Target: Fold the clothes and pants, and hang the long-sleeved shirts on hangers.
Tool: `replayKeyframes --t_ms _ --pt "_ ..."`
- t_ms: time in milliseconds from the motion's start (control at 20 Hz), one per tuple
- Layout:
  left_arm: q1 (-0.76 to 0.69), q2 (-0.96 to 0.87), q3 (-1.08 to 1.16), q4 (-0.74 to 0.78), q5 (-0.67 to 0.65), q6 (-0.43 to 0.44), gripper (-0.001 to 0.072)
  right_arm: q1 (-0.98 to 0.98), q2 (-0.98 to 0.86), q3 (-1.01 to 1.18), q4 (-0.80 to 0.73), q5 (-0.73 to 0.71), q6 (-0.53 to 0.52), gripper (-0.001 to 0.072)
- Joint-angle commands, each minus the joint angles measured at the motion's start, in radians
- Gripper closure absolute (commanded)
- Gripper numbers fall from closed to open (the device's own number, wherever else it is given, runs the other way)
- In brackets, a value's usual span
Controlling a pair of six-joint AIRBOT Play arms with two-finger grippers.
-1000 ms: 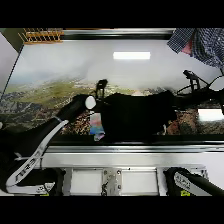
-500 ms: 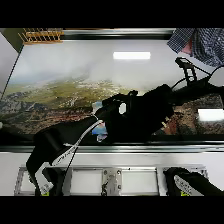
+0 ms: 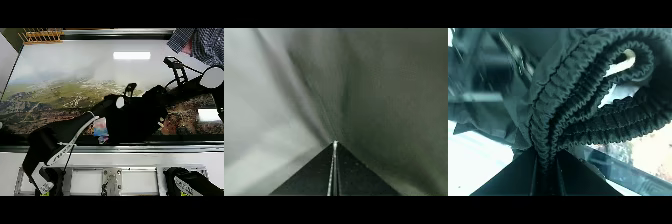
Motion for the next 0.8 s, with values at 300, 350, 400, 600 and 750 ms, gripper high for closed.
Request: replayKeyframes --t_ms 300,350,400,600,750 --pt "0.364 0.240 0.002 0.140 -0.153 0.023 0.0697 0.258 -0.040 0.001 0.056 -0.190 0.002 0.0680" --pt "0.401 0.262 0.002 0.140 -0.164 0.038 0.0697 0.292 -0.061 0.001 0.076 -0.213 0.002 0.0680" --pt "0.435 0.283 0.002 0.140 -0.175 0.046 0.0697 0.332 -0.087 0.001 0.098 -0.241 -0.001 0.0679" --pt "0.549 0.364 0.002 0.140 -0.215 0.083 0.0697 0.521 -0.226 0.001 0.200 -0.412 -0.093 0.0679" --pt "0.629 0.423 0.002 0.140 -0.227 0.091 0.0697 0.690 -0.359 0.001 0.280 -0.649 -0.147 0.0678"
